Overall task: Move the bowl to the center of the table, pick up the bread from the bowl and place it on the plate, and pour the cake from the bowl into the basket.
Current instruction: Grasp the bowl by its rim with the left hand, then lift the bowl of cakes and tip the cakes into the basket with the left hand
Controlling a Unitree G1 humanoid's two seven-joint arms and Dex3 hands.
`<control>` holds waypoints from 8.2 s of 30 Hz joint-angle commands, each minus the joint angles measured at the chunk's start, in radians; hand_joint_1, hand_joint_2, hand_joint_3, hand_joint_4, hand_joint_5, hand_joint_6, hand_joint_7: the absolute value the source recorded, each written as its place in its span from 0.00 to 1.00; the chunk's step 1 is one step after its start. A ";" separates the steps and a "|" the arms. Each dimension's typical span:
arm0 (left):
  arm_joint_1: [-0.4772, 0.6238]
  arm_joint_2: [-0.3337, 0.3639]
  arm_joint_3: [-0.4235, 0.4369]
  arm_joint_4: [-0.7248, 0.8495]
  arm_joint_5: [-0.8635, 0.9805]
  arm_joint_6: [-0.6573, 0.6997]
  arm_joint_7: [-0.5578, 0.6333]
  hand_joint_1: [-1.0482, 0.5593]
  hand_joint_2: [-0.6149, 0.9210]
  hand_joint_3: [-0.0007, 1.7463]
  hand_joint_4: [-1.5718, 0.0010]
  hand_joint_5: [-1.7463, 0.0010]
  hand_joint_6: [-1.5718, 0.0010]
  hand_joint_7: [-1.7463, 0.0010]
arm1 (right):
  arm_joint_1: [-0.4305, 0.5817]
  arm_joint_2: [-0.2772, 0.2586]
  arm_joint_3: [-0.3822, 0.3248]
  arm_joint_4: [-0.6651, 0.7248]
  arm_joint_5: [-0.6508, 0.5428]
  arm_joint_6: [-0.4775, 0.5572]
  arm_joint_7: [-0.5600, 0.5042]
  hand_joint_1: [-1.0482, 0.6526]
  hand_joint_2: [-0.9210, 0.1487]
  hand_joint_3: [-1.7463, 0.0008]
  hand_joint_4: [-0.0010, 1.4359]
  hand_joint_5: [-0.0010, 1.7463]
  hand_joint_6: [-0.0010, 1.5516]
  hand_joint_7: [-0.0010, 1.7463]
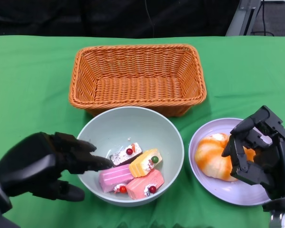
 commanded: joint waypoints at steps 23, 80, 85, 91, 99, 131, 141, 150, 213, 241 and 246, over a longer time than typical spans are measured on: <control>-0.148 0.088 -0.354 0.127 0.031 0.142 0.182 0.30 1.00 0.06 0.43 0.96 0.45 0.97 | 0.027 0.001 0.003 -0.024 -0.006 0.002 -0.012 0.57 0.37 0.33 0.50 1.00 0.34 0.92; -0.210 0.008 -0.605 0.273 0.145 0.183 0.777 0.57 1.00 0.22 0.58 0.00 0.61 0.15 | 0.025 0.018 0.006 -0.014 -0.012 -0.018 -0.024 0.56 0.38 0.32 0.50 1.00 0.34 0.92; -0.205 0.015 -0.594 0.264 0.140 0.151 0.826 0.56 0.99 0.26 0.57 0.00 0.62 0.15 | 0.020 0.015 0.004 0.000 -0.021 -0.033 -0.025 0.57 0.36 0.32 0.50 1.00 0.33 0.91; -0.190 0.016 -0.571 0.261 0.117 0.096 0.856 0.56 0.99 0.28 0.56 0.00 0.62 0.13 | 0.015 0.014 0.002 0.017 -0.015 -0.048 -0.018 0.56 0.36 0.33 0.49 1.00 0.33 0.91; -0.173 0.022 -0.535 0.221 0.122 0.060 0.930 0.57 0.89 0.47 0.55 0.00 0.59 0.15 | 0.010 0.019 0.002 0.029 -0.030 -0.063 -0.031 0.57 0.37 0.33 0.50 1.00 0.34 0.91; -0.302 -0.047 -0.387 0.265 -0.011 0.016 0.799 0.61 0.81 0.59 0.51 0.00 0.54 0.16 | 0.023 -0.007 0.067 0.138 -0.132 -0.177 0.002 0.63 0.49 0.21 0.54 1.00 0.38 0.92; -0.390 -0.099 -0.352 0.378 -0.140 0.010 0.599 0.59 0.79 0.60 0.53 0.00 0.56 0.17 | 0.033 -0.006 0.093 0.131 -0.130 -0.163 0.010 0.64 0.45 0.22 0.55 1.00 0.37 0.94; -0.468 -0.167 -0.303 0.477 -0.287 0.051 0.378 0.59 0.80 0.61 0.56 0.00 0.56 0.19 | 0.036 -0.005 0.110 0.136 -0.139 -0.159 0.011 0.64 0.45 0.22 0.57 1.00 0.36 0.97; -0.760 -0.634 0.186 0.621 -0.960 0.646 -0.377 0.53 0.98 0.30 0.60 0.00 0.64 0.10 | -0.041 -0.026 0.126 0.339 -0.201 -0.289 -0.004 0.62 0.45 0.21 0.59 1.00 0.38 0.94; -0.892 -0.712 0.632 0.590 -1.546 1.265 -0.595 0.61 0.89 0.50 0.52 0.00 0.59 0.06 | -0.053 -0.038 0.137 0.369 -0.234 -0.301 -0.001 0.59 0.46 0.22 0.59 1.00 0.40 0.96; -0.911 -0.695 0.701 0.605 -1.621 1.375 -0.564 0.59 0.84 0.54 0.52 0.00 0.60 0.06 | -0.060 -0.037 0.137 0.385 -0.242 -0.324 -0.011 0.59 0.46 0.22 0.59 1.00 0.41 0.95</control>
